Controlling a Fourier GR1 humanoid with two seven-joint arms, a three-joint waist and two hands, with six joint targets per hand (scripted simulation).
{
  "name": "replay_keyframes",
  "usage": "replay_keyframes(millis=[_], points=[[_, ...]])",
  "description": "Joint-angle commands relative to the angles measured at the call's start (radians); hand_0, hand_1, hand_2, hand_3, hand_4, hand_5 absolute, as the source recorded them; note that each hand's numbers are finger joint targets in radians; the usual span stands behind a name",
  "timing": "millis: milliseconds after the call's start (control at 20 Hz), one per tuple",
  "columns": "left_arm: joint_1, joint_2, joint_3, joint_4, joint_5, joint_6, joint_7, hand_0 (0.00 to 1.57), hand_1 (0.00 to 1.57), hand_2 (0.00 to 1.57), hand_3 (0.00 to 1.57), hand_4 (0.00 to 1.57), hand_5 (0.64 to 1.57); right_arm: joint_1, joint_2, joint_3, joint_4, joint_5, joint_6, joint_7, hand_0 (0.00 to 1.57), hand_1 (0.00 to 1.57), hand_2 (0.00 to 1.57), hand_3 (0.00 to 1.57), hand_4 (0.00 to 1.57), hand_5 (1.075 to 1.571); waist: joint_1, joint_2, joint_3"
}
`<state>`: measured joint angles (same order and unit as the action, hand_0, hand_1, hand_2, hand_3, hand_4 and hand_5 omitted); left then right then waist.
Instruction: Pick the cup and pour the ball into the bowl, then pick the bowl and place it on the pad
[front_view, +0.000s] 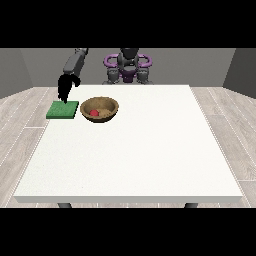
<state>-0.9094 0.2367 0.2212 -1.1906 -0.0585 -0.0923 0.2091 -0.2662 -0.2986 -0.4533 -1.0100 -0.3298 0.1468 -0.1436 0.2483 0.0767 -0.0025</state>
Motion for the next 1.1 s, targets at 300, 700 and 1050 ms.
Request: replay_keyframes(millis=[300,700,1050], points=[[0.042,0.2,0.153,-0.025,0.21,-0.221,-0.005,0.0,0.0,0.0,0.0,0.98,1.553,-0.093,0.047,0.004,0.202,-0.002,0.031,-0.168,0.0,0.0,0.0,0.0,0.65,1.56,-0.013,0.11,0.0032],[0.103,0.242,0.178,-0.107,0.26,-0.215,0.017,0.0,0.0,0.0,0.0,1.01,1.532,-0.183,0.024,0.019,0.386,0.029,0.041,-0.268,0.0,0.0,0.0,0.0,0.53,1.553,-0.038,0.144,0.0036],[0.097,0.307,0.217,-0.157,0.333,-0.26,0.039,0.0,0.0,0.0,0.0,1.01,1.539,-0.225,-0.007,0.003,0.447,0.032,0.052,-0.361,0.0,0.0,0.0,0.0,0.47,1.548,-0.016,0.224,0.0039]])
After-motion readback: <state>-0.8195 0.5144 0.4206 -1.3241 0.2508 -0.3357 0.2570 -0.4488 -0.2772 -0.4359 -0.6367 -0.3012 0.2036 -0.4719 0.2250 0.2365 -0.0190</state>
